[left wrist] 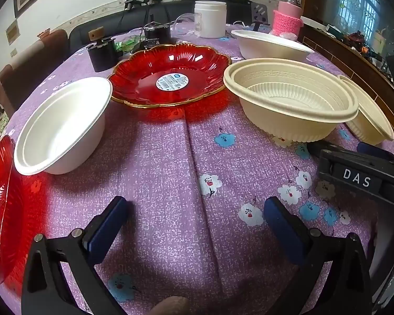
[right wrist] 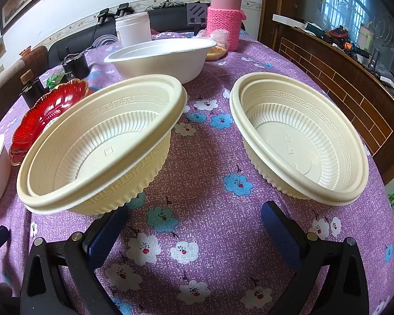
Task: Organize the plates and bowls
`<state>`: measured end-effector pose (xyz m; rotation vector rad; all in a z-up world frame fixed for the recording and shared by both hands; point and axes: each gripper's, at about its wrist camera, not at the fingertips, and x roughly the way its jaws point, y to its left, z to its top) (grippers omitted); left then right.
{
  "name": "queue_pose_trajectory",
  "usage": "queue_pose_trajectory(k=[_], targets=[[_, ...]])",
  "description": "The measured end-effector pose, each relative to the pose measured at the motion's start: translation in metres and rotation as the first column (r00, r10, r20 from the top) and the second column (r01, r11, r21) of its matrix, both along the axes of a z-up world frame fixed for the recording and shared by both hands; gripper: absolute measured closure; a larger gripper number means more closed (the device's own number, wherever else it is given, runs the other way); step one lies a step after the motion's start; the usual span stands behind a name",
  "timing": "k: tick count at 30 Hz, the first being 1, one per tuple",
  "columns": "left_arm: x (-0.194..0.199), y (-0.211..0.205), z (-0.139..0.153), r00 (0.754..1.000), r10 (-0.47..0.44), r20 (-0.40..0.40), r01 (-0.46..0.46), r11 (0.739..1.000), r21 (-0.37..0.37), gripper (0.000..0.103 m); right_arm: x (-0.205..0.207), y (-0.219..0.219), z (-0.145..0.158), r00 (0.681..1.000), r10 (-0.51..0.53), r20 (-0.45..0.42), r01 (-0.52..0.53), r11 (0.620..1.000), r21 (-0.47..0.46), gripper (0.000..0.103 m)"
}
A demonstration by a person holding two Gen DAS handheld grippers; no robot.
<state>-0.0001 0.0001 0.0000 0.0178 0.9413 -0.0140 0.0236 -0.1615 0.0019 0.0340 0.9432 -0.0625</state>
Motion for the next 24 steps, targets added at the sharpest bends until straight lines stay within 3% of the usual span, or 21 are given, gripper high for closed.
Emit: queue_pose_trajectory(k=[24], targets=[[0.0001,0.0001,-0.0001,1.0,0.001,-0.003,-0.001,1.0,-0.002,0.0,0.0001,0.0001,-0.0001,1.0,0.0,-0.003,0.0,1.0,-0.004,0.001]])
